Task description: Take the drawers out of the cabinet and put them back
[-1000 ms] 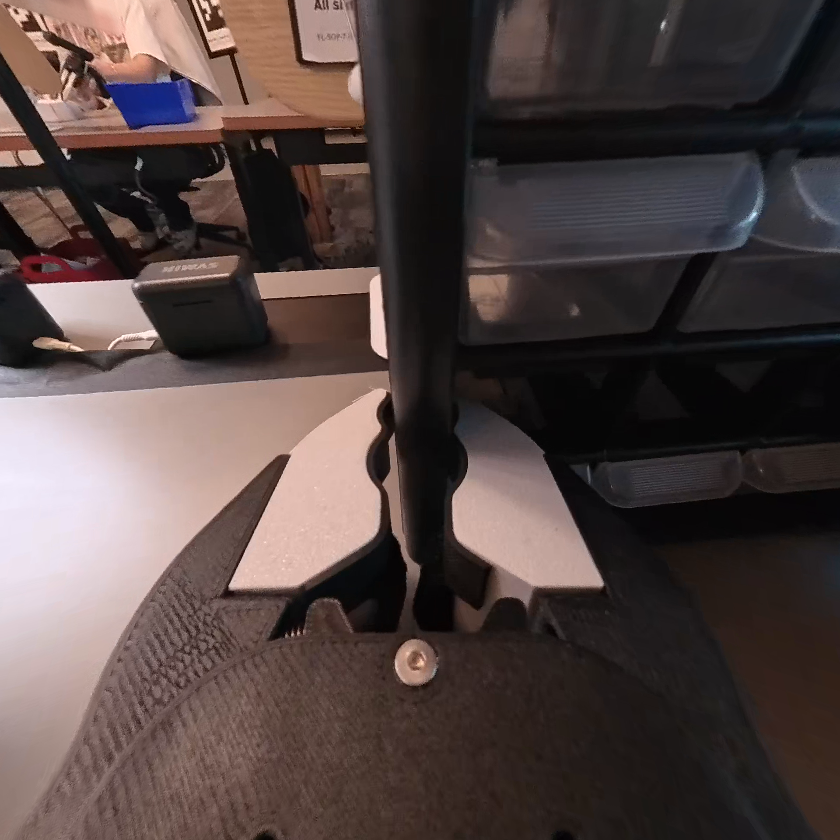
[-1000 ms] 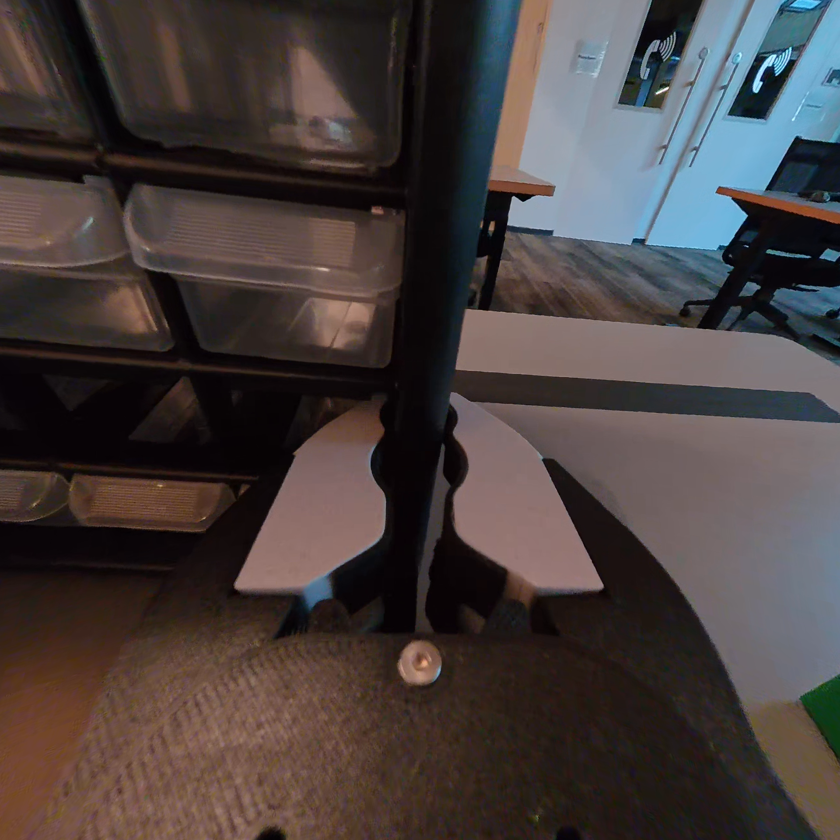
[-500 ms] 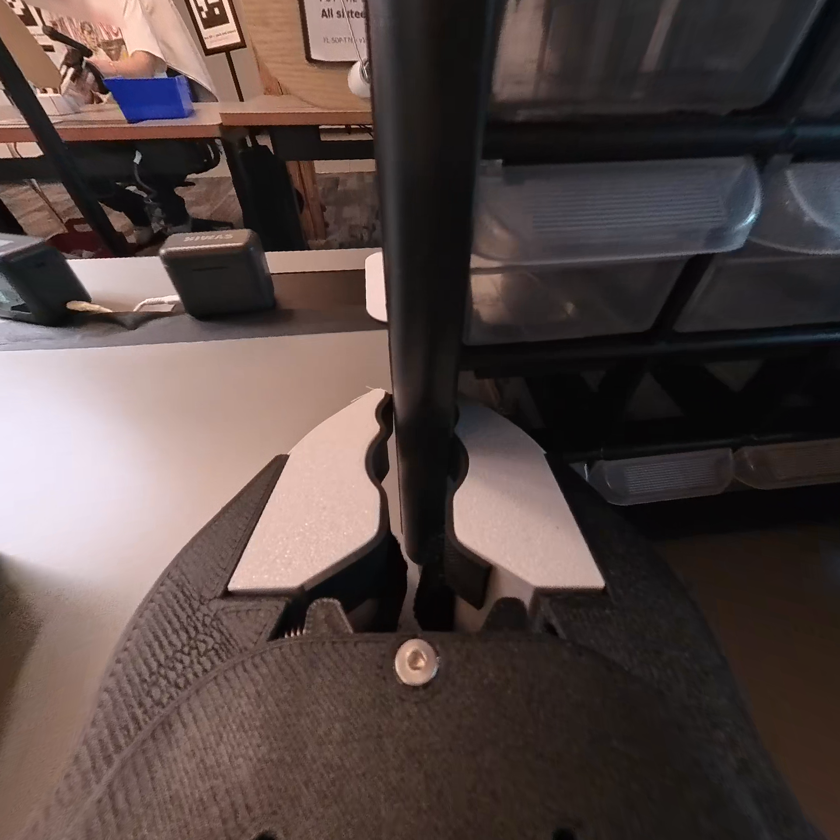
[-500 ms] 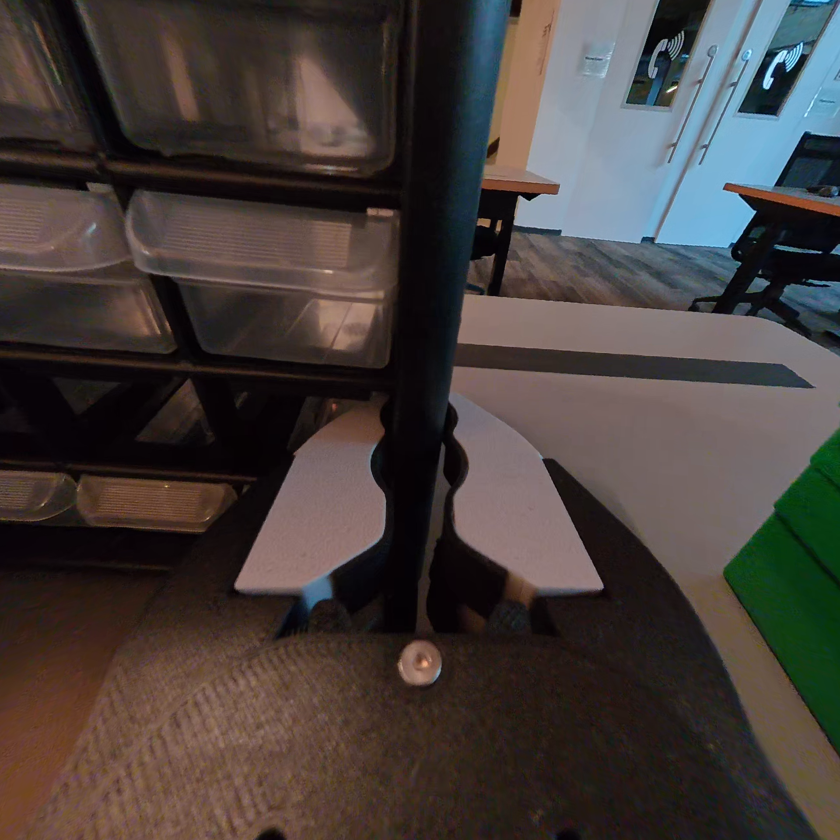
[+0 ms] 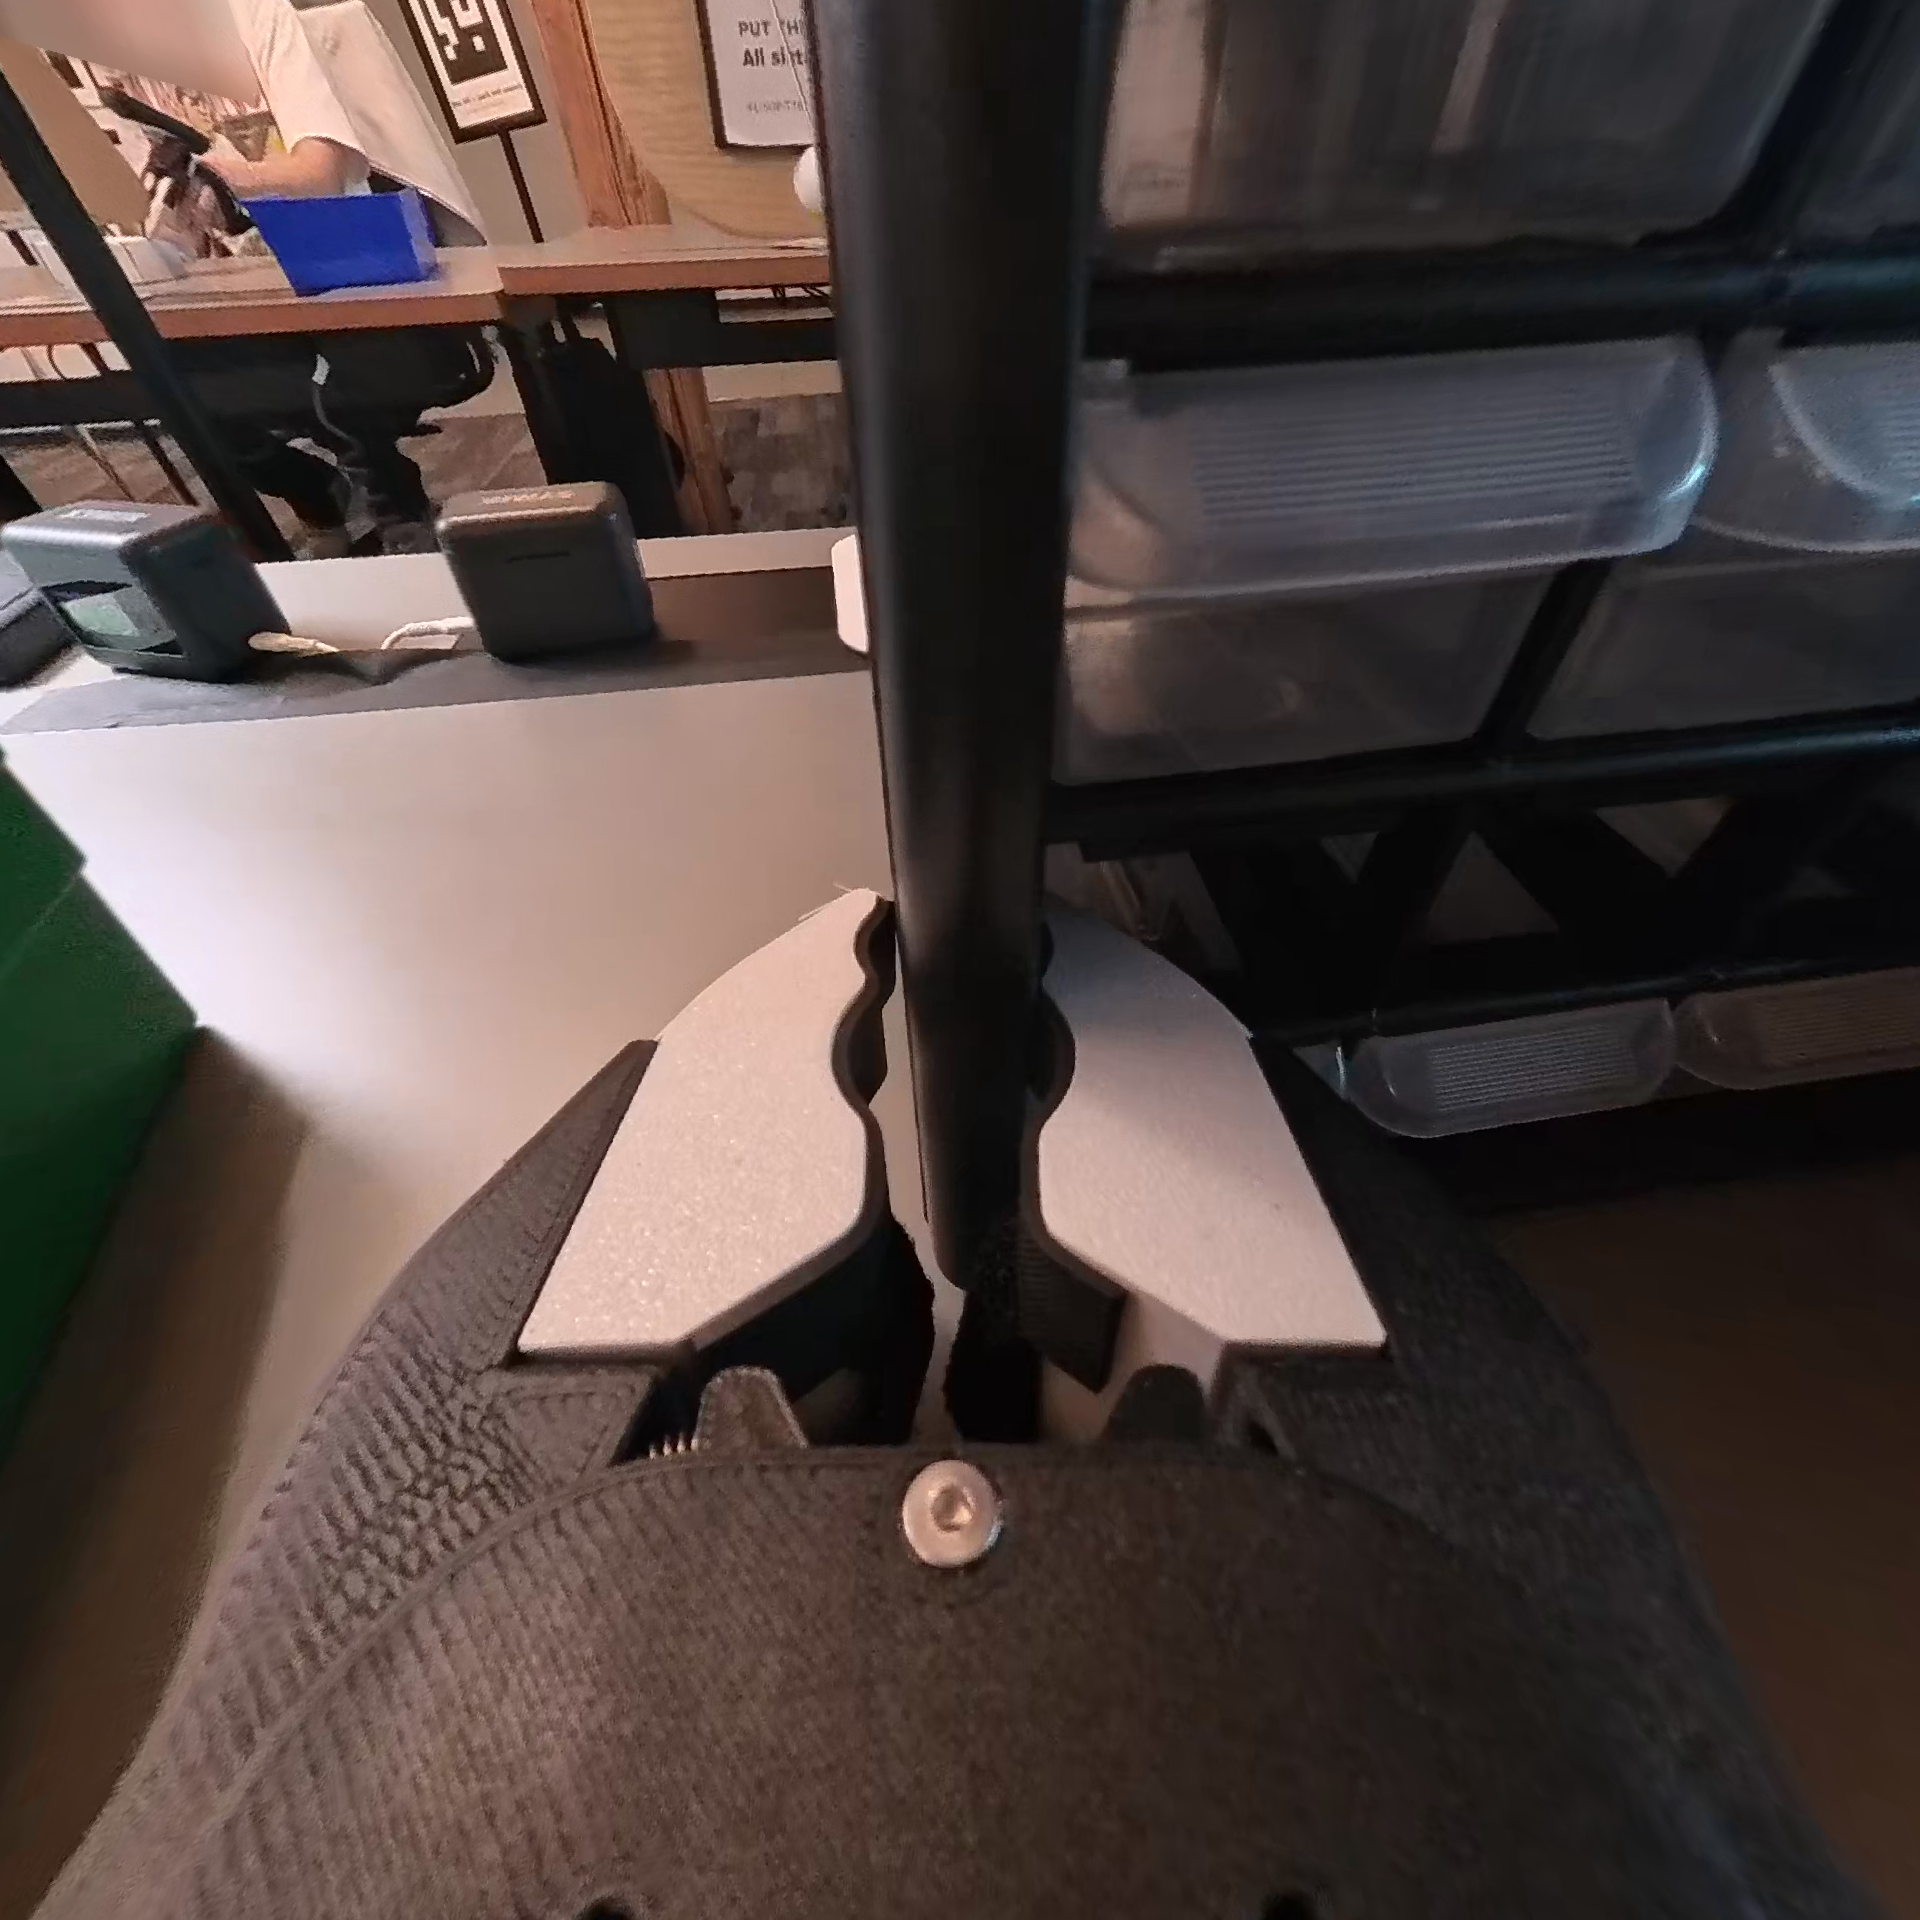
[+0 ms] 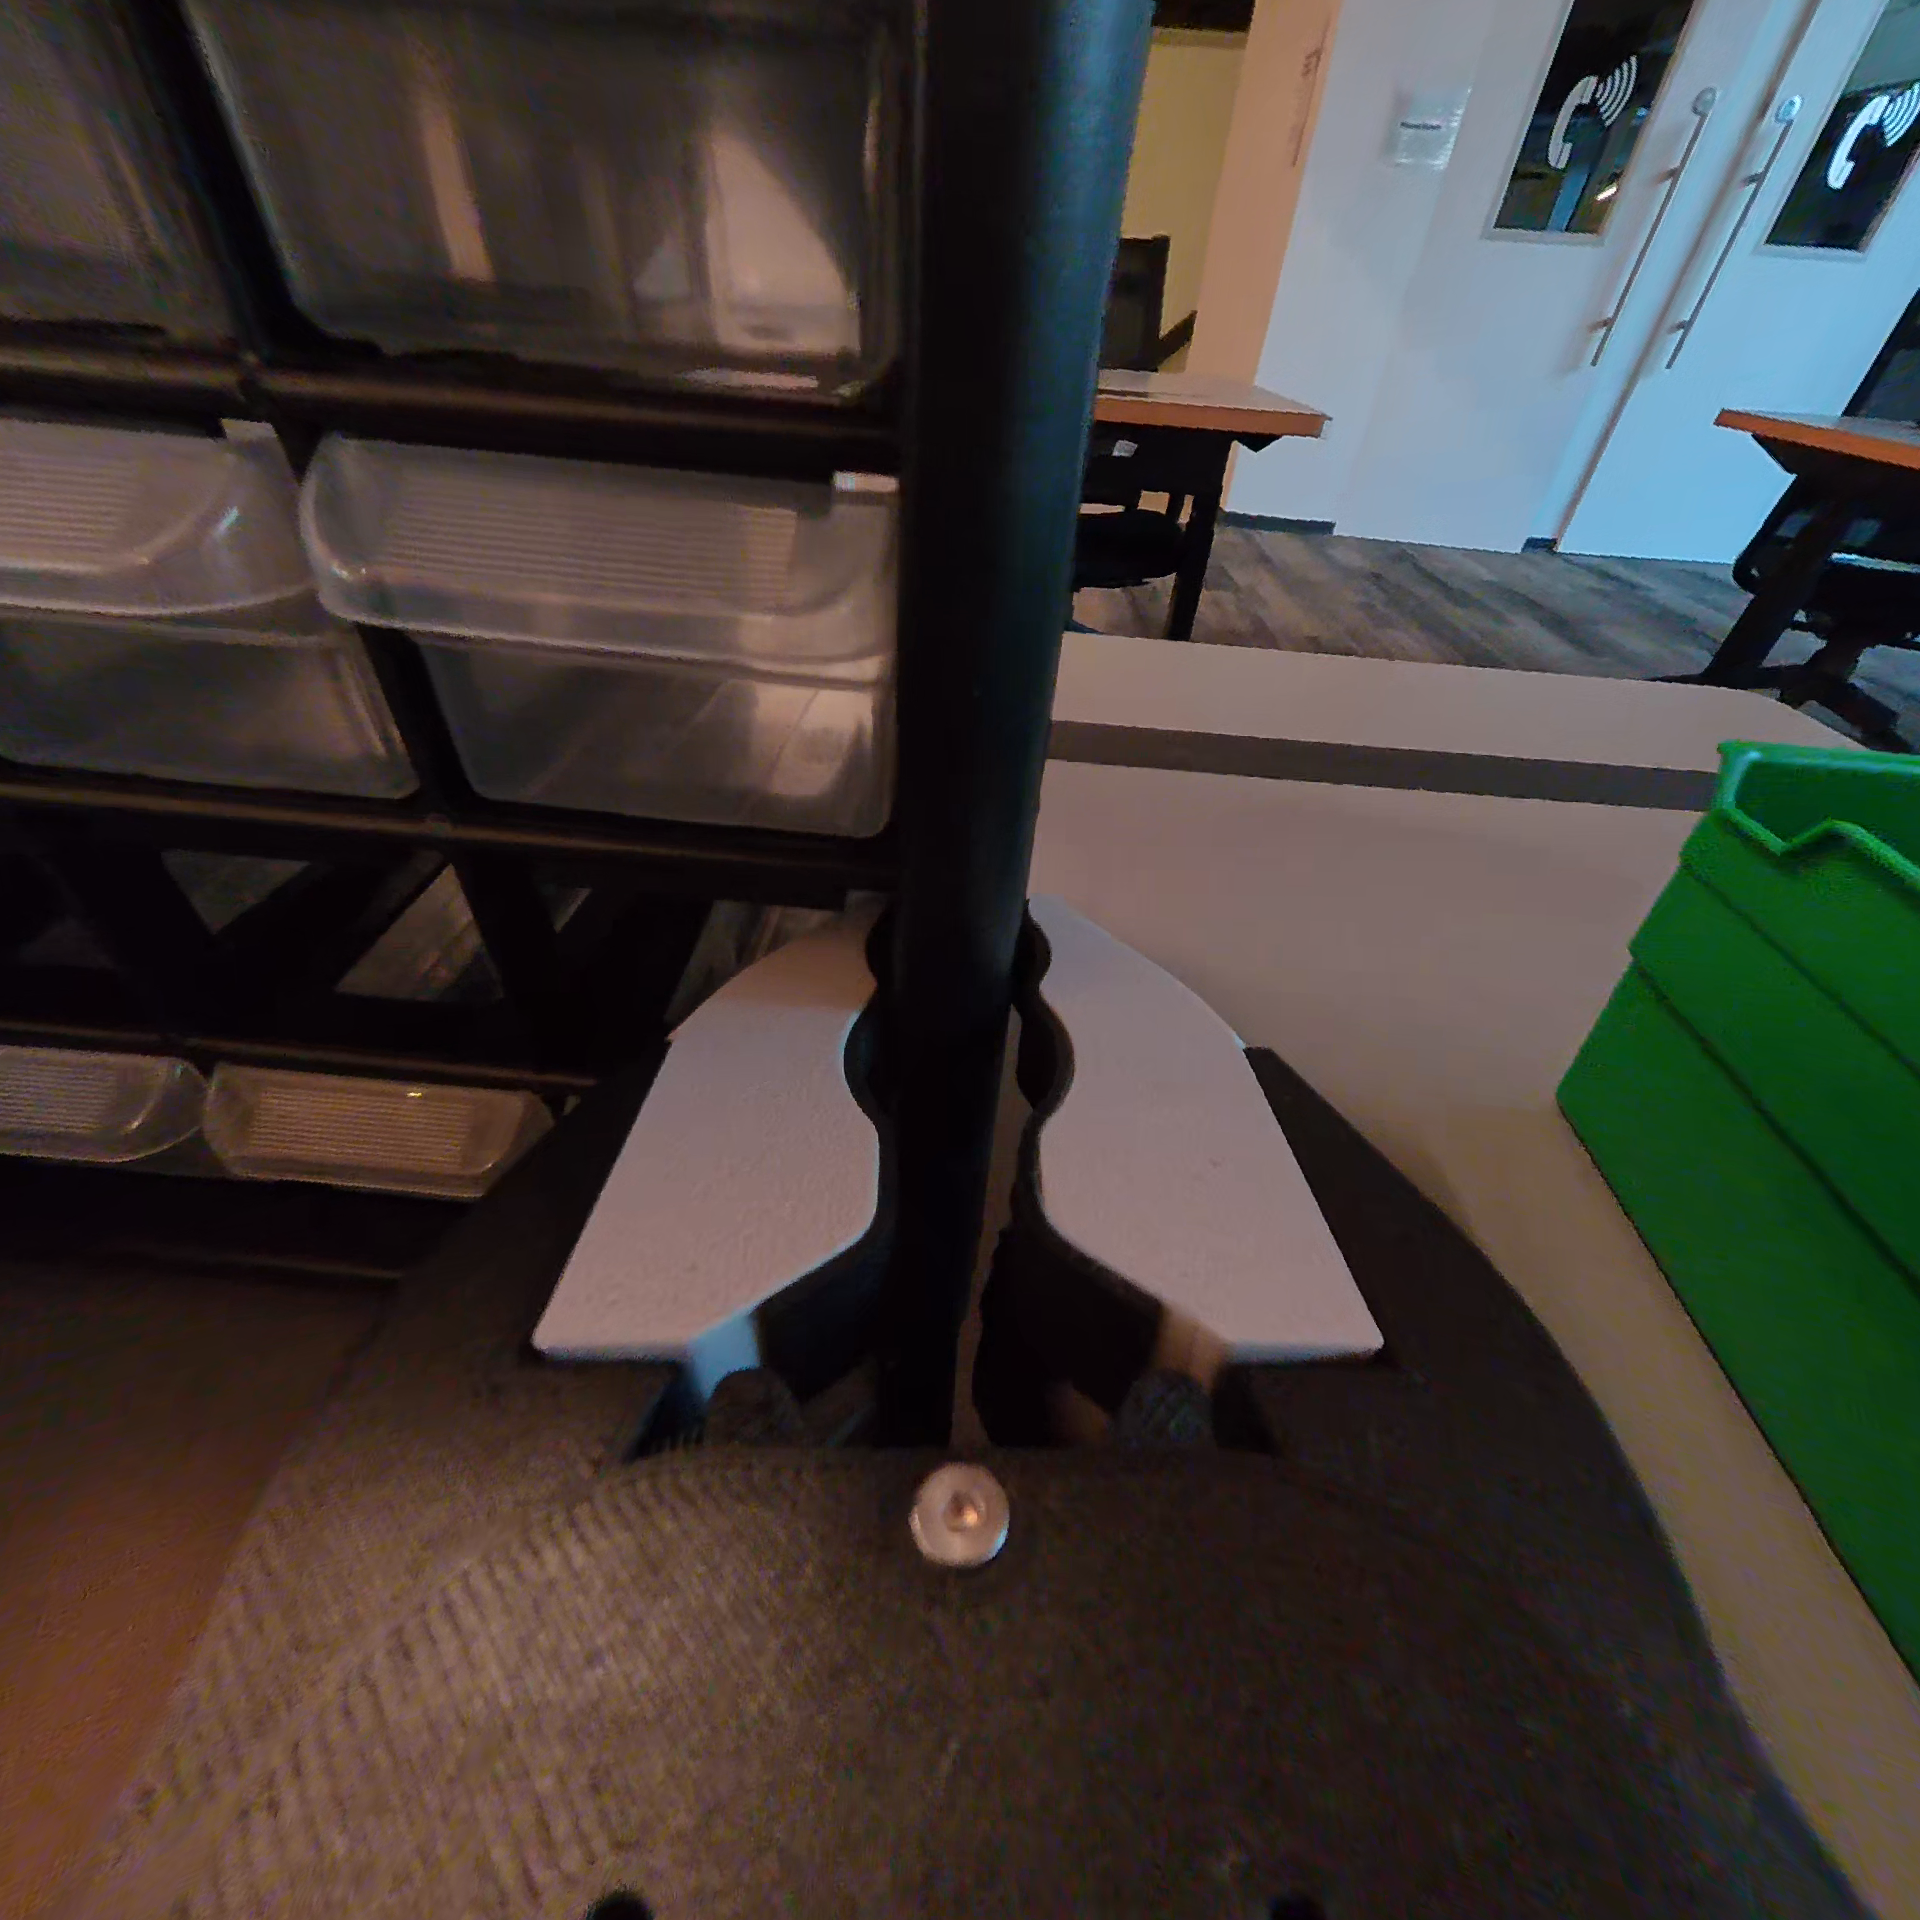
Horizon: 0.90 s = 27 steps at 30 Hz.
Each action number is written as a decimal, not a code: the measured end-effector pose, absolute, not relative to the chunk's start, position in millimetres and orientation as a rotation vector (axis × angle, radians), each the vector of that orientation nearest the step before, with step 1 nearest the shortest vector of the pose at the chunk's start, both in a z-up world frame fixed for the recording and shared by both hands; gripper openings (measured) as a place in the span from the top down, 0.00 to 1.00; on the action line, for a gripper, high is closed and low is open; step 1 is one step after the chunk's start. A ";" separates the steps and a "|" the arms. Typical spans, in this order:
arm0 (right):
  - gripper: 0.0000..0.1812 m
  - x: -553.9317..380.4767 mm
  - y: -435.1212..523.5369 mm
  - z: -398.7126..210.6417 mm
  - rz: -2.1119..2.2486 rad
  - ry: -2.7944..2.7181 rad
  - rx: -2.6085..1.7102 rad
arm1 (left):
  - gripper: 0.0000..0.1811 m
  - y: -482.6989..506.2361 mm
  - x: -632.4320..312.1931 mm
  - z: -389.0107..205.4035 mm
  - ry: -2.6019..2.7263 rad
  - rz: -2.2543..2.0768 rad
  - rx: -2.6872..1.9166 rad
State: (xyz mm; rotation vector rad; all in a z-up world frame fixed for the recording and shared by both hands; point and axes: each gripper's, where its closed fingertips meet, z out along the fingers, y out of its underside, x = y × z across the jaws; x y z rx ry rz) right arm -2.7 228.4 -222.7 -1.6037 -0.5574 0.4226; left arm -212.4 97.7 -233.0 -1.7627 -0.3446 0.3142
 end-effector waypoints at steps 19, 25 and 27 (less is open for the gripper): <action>0.73 9.7 186.8 -217.8 0.600 -0.545 -1.592 | 0.74 55.6 -190.3 -215.3 -0.348 0.153 -1.611; 0.50 17.1 173.5 -207.5 0.589 -0.622 -1.625 | 0.57 52.1 -190.0 -208.2 -0.251 0.330 -1.642; 0.49 24.5 161.4 -206.8 0.620 -0.659 -1.632 | 0.55 47.3 -185.8 -200.9 -0.200 0.395 -1.634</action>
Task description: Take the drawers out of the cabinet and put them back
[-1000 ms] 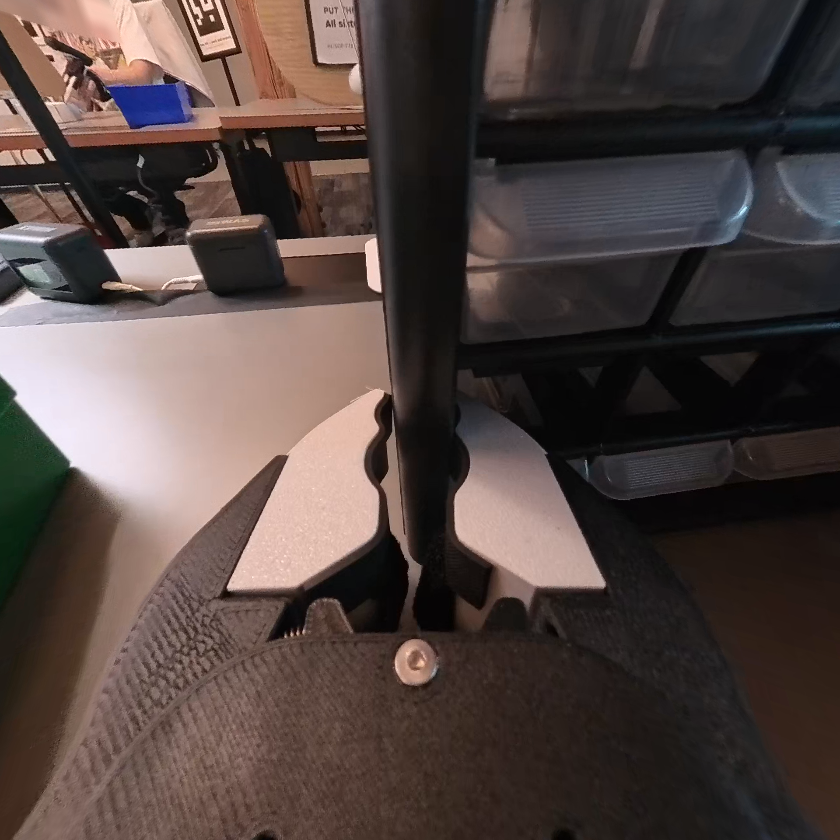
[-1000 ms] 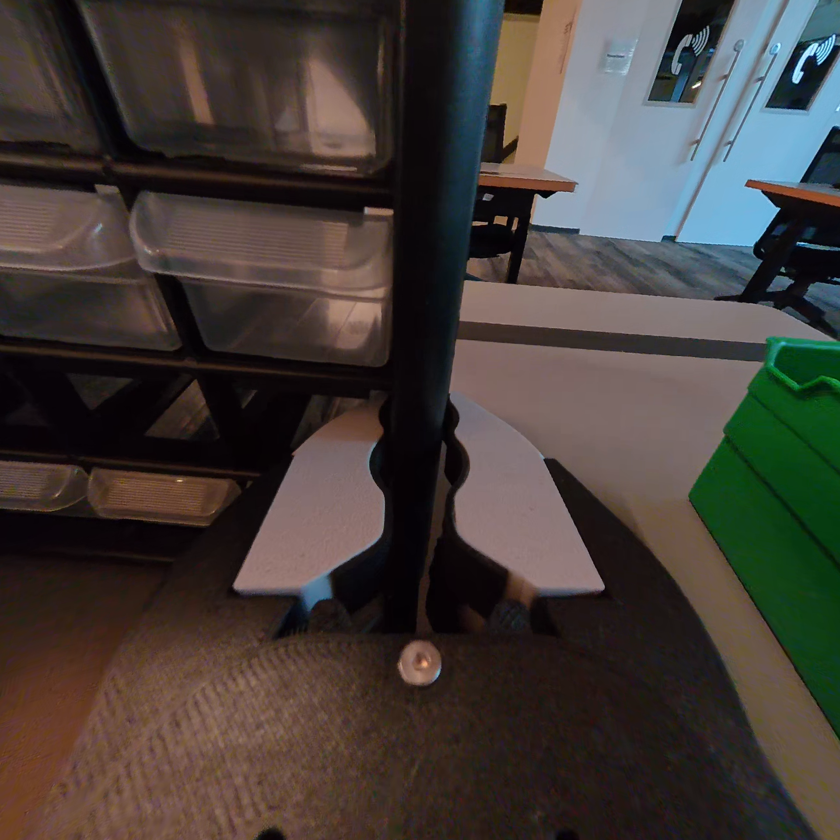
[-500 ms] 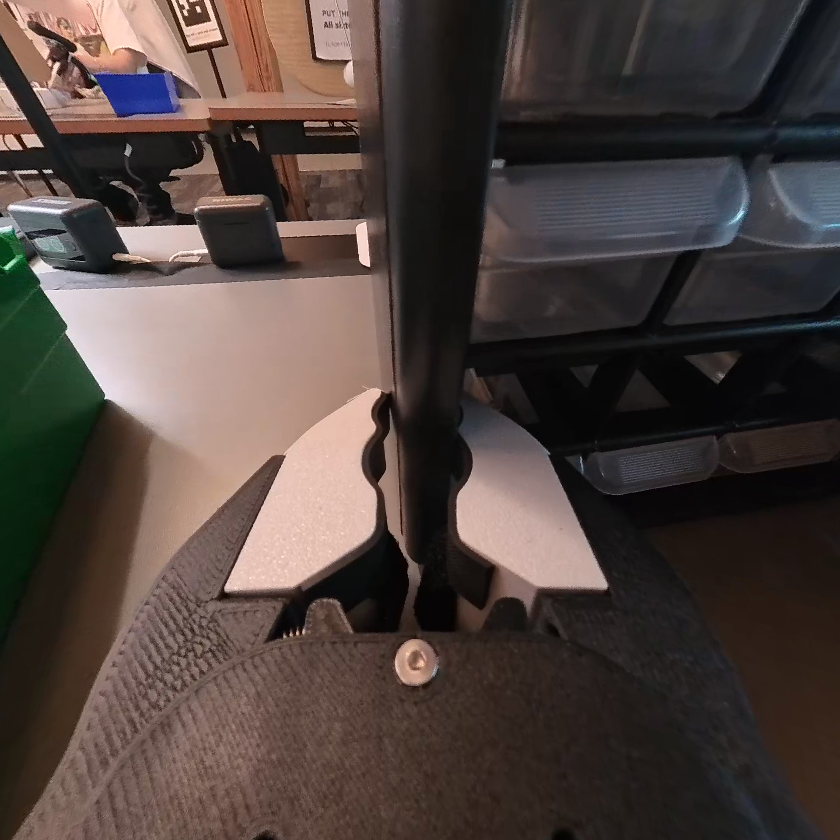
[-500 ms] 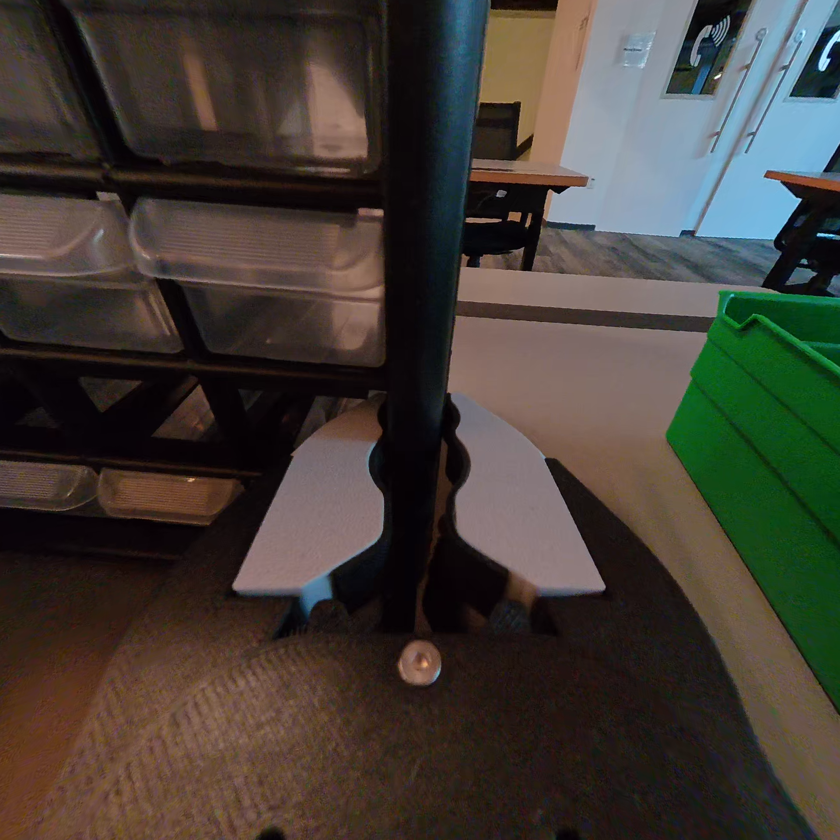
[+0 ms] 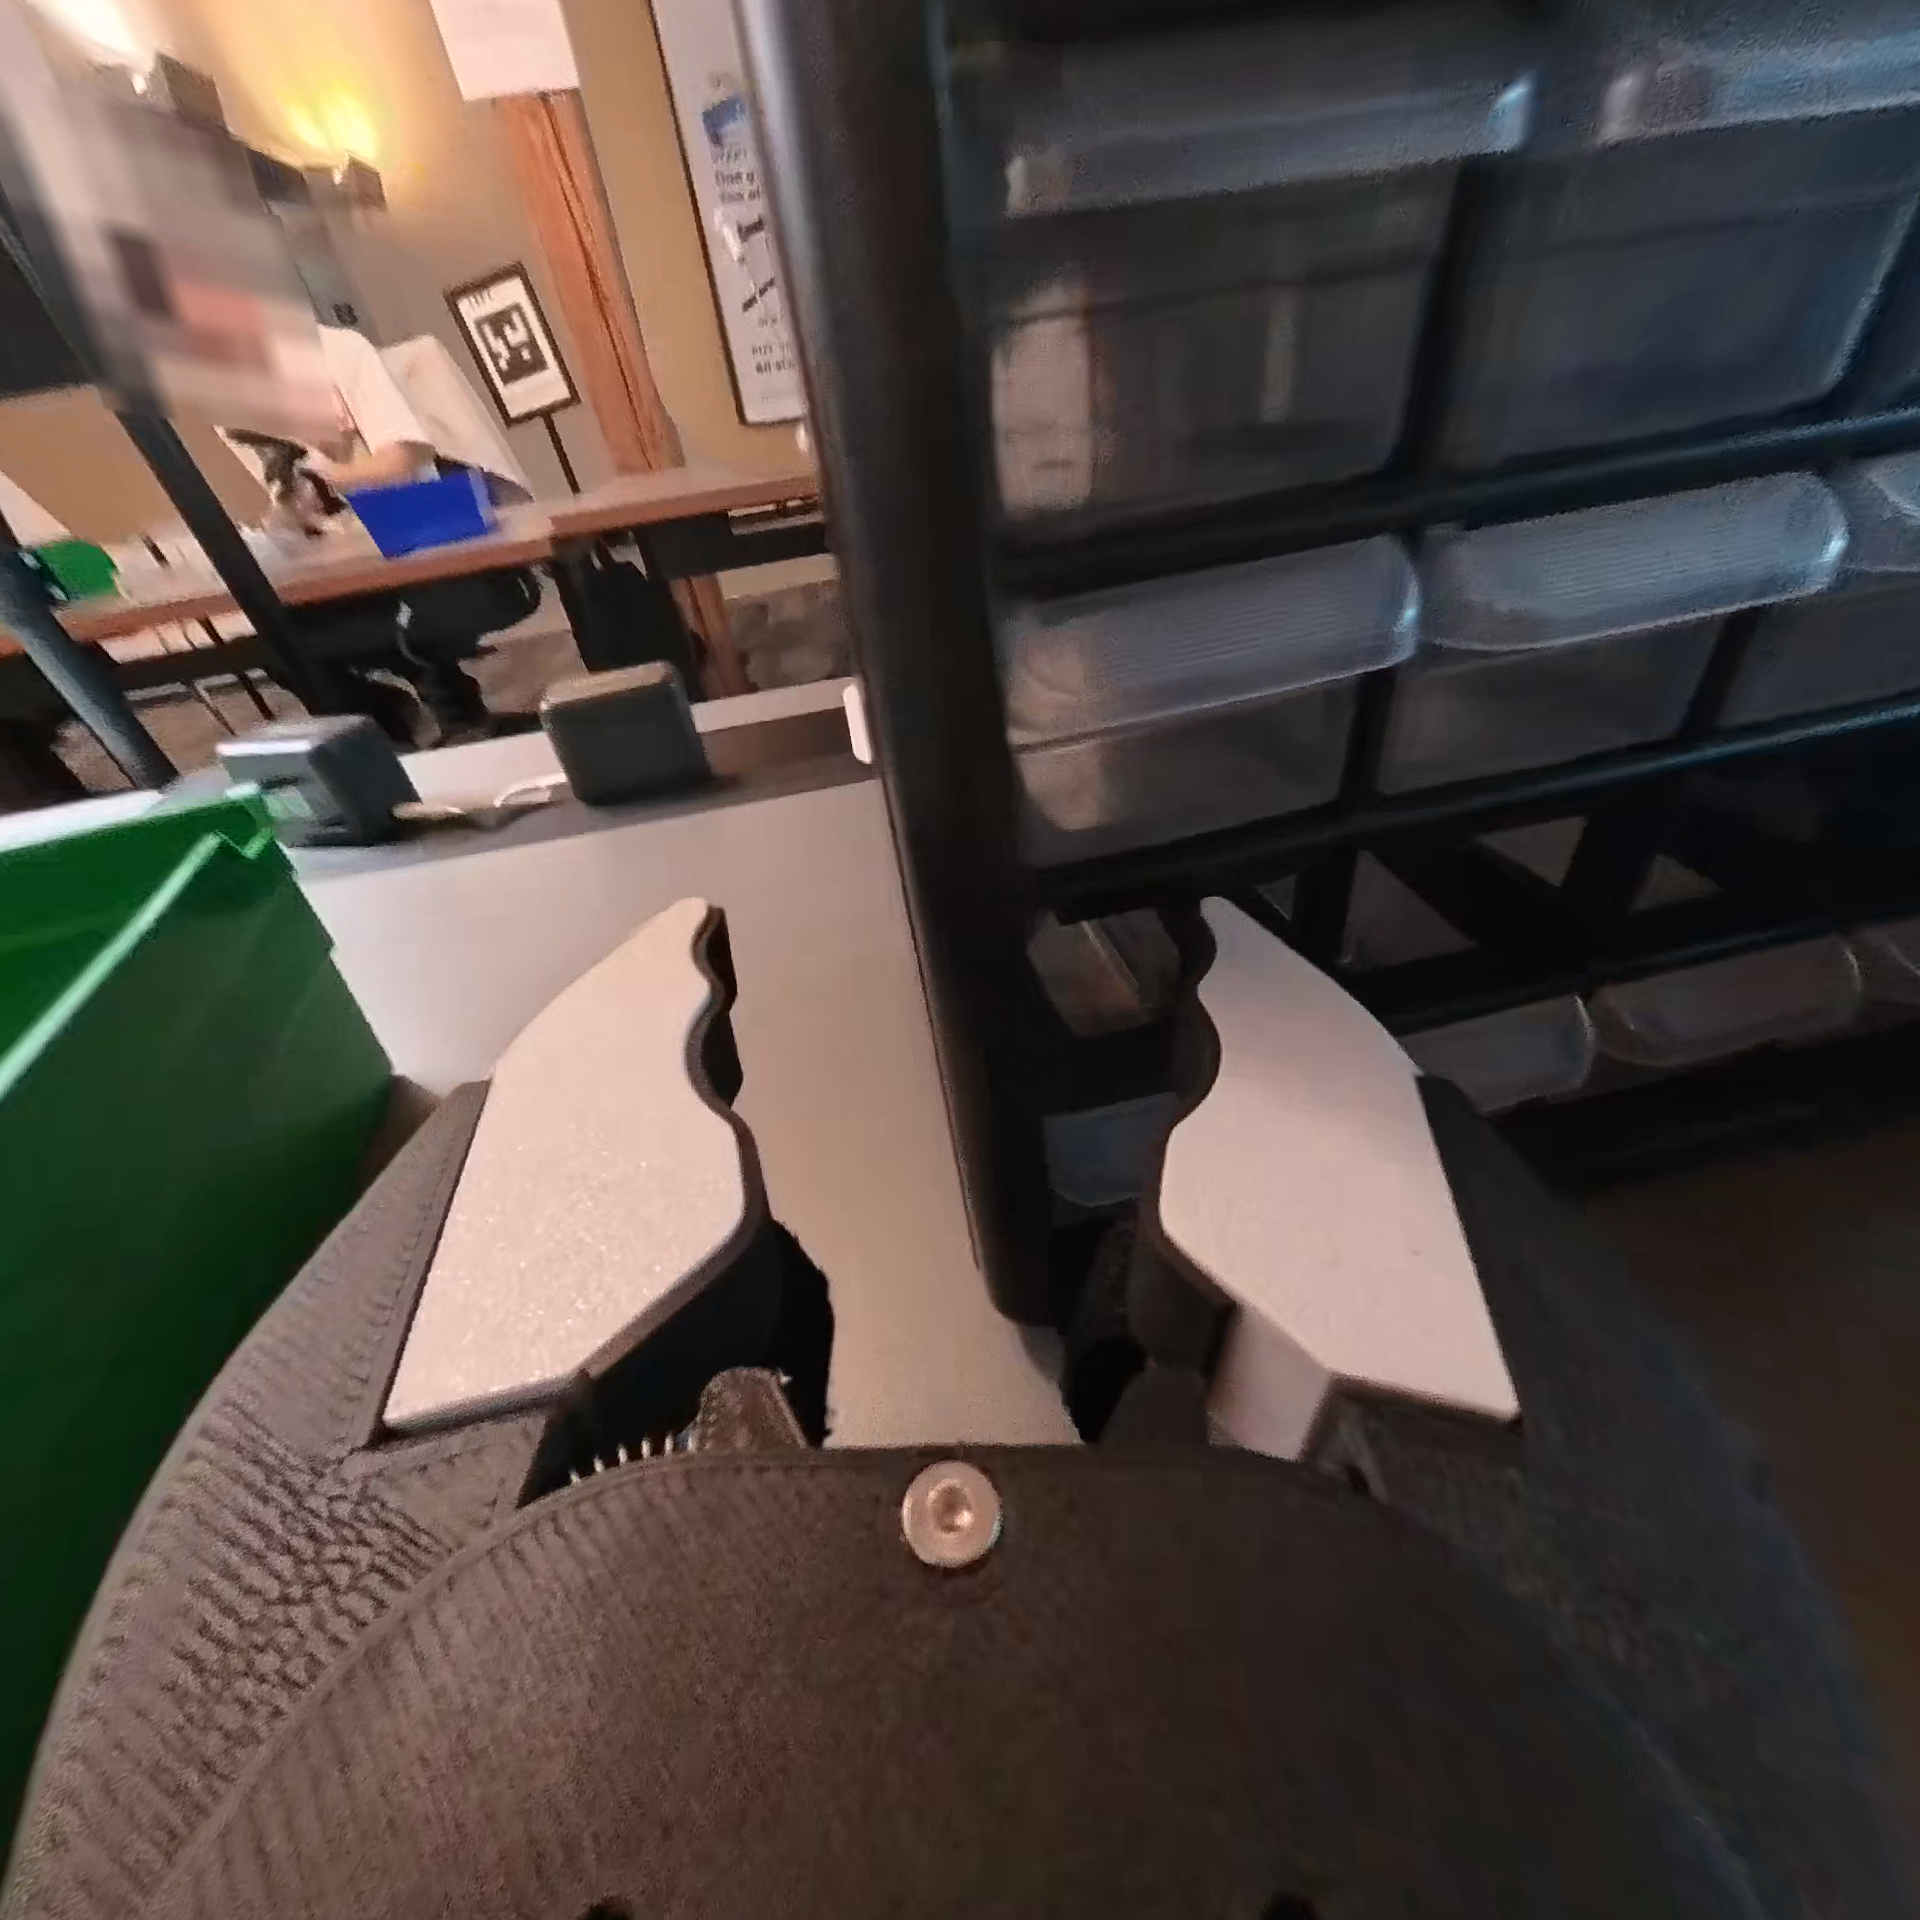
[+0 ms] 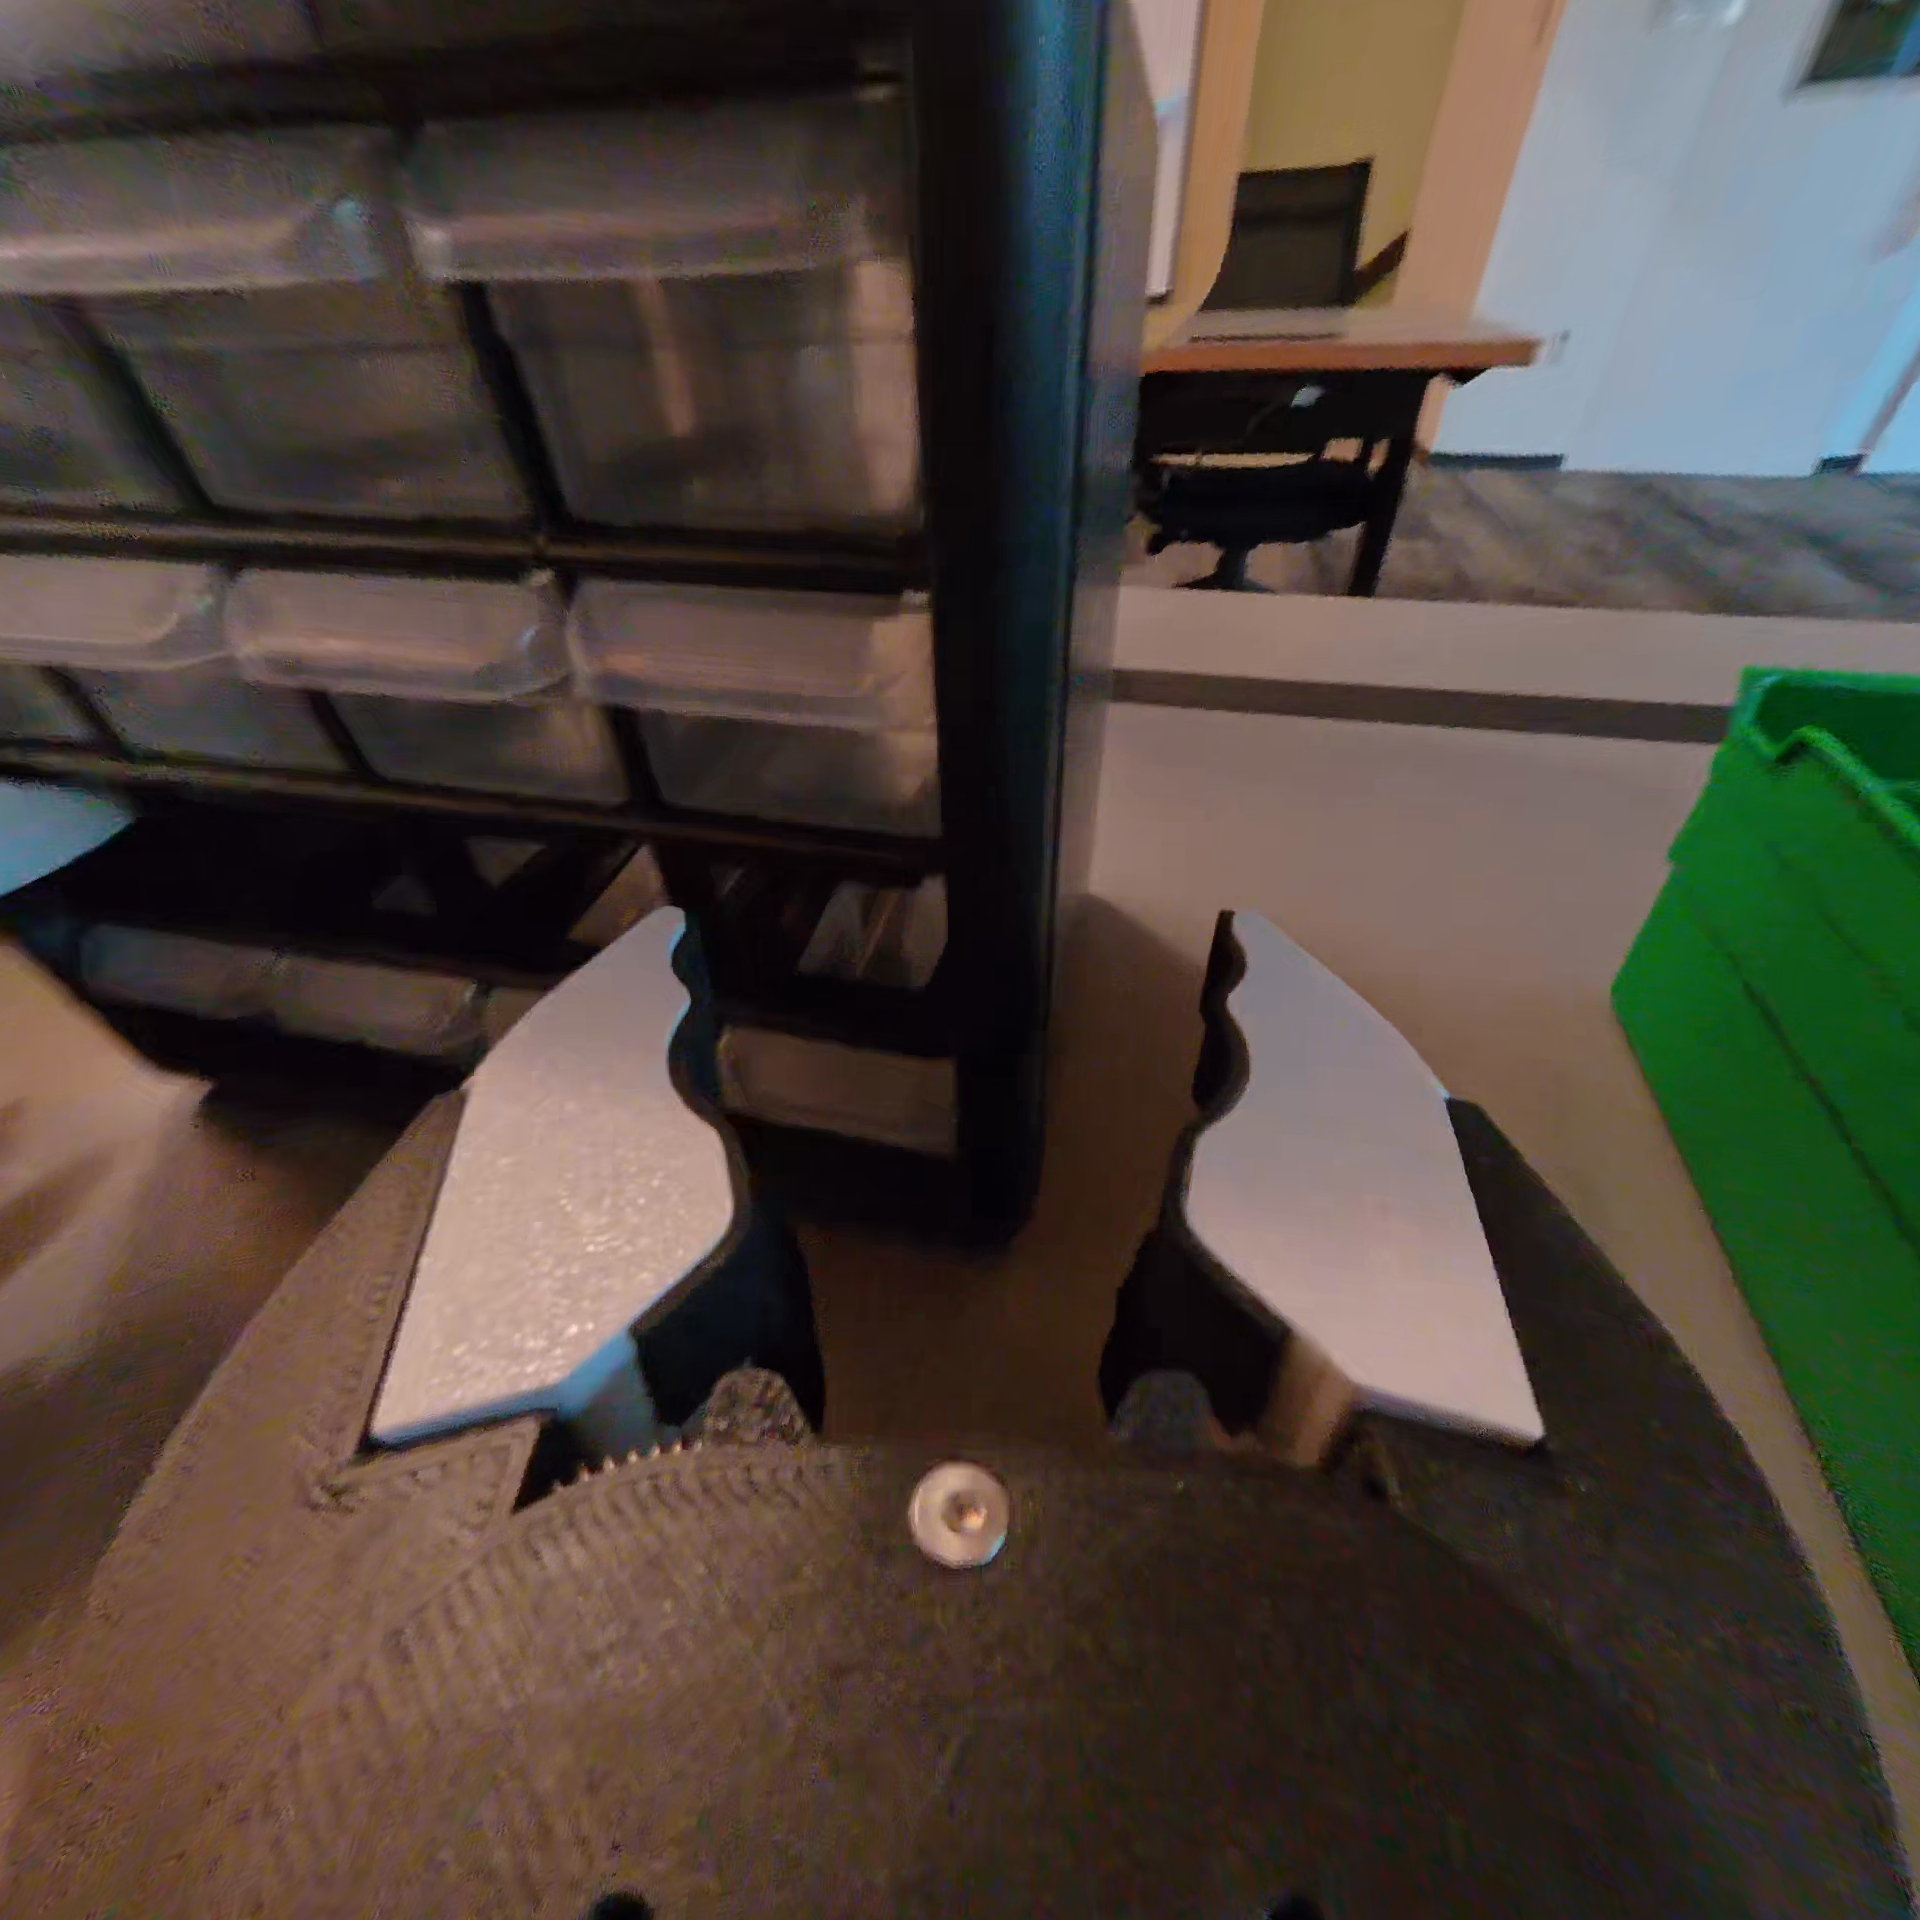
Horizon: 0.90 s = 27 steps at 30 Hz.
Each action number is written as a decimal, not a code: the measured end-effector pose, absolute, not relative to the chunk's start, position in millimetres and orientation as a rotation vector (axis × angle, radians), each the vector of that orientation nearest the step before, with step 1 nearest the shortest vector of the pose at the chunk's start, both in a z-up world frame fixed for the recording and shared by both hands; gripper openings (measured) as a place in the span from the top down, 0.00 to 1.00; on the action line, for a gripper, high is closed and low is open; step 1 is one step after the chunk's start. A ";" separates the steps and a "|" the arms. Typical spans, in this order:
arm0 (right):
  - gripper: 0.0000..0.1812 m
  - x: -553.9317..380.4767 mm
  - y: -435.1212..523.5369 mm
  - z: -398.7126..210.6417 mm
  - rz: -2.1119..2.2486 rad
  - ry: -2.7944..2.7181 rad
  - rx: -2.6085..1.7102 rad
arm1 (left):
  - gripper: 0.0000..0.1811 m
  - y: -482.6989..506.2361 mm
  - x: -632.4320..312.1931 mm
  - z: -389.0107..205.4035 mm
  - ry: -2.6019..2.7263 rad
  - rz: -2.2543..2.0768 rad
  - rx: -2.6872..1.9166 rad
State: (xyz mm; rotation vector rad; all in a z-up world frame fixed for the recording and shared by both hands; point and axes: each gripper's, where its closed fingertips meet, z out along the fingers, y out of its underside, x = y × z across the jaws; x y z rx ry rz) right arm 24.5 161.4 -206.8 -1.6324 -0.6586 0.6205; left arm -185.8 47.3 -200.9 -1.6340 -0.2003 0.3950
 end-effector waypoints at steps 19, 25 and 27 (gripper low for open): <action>0.50 81.7 105.3 -184.7 1.061 -0.767 -1.396 | 0.63 -114.4 -219.6 -128.0 0.202 0.393 -1.896; 0.51 87.8 113.6 -182.8 1.130 -0.677 -1.422 | 0.67 -191.3 -287.4 -192.7 0.062 0.545 -2.365; 0.51 86.6 113.6 -184.7 1.124 -0.685 -1.429 | 0.74 -203.6 -288.6 -210.1 0.120 0.501 -2.468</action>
